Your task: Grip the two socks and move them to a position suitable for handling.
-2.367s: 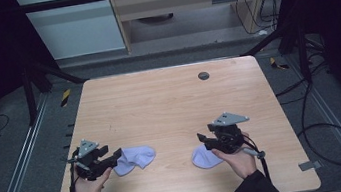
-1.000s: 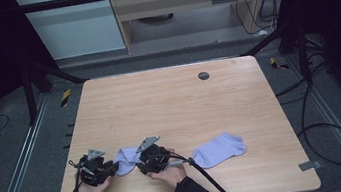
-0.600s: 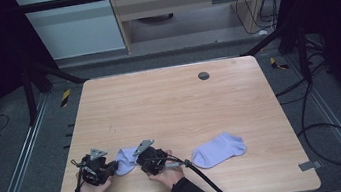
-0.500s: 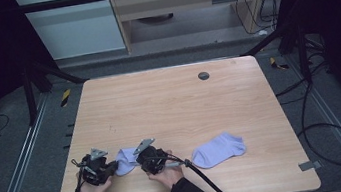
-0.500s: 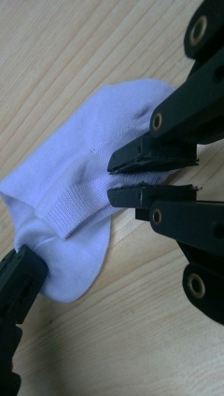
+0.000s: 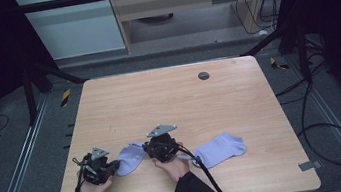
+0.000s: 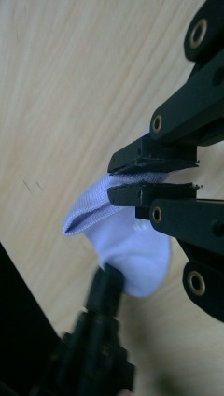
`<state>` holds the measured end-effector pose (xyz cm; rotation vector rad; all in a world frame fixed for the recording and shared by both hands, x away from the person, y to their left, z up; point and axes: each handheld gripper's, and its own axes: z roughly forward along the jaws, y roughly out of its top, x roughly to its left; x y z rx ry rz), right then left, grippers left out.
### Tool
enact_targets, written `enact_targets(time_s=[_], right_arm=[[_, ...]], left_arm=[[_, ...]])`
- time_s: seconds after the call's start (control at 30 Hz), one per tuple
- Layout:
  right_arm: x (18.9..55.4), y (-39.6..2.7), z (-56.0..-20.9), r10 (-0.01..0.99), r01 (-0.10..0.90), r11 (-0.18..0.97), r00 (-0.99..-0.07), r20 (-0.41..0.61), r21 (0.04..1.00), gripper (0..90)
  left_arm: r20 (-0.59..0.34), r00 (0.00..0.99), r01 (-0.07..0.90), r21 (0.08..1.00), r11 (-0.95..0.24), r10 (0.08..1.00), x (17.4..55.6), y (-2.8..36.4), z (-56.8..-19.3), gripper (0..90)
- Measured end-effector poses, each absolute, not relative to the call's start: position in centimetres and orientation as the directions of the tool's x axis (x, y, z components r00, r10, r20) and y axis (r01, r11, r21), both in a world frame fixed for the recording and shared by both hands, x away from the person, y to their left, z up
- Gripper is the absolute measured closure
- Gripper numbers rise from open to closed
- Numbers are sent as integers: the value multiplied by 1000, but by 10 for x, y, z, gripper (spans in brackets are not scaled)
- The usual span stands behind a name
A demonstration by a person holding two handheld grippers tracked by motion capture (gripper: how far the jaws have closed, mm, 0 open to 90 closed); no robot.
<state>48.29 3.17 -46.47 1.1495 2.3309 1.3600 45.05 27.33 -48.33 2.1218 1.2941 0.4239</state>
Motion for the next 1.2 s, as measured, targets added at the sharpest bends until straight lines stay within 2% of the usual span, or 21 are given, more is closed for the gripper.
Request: enact_targets(time_s=[0.1, 0.23, 0.33, 0.5, 0.67, 0.8, 0.97, 1.2], right_arm=[[495, 28, -462, 770, 547, 237, -609, 188, 803, 828], [506, 29, -465, 789, 554, 239, -589, 173, 797, 821], [516, 33, -473, 810, 556, 261, -571, 134, 789, 754], [519, 27, -470, 820, 497, 285, -569, 60, 819, 622], [521, 21, -467, 815, 496, 304, -578, 48, 813, 602], [524, 19, -474, 805, 537, 330, -590, 66, 776, 602], [526, 23, -486, 800, 576, 365, -596, 69, 731, 624], [529, 24, -493, 798, 606, 391, -599, 73, 693, 723]], left_arm=[[-39, 486, 681, 643, -350, 873, 451, 273, -482, 866], [-40, 489, 678, 646, -351, 871, 453, 273, -483, 864], [-42, 478, 678, 652, -339, 877, 454, 274, -484, 853], [-33, 438, 672, 675, -303, 898, 453, 279, -482, 702], [-44, 411, 671, 691, -269, 911, 446, 281, -477, 667], [-54, 403, 693, 670, -266, 913, 445, 278, -481, 658], [-69, 394, 720, 642, -261, 917, 446, 276, -486, 697], [-67, 391, 735, 623, -268, 918, 447, 273, -487, 785]])
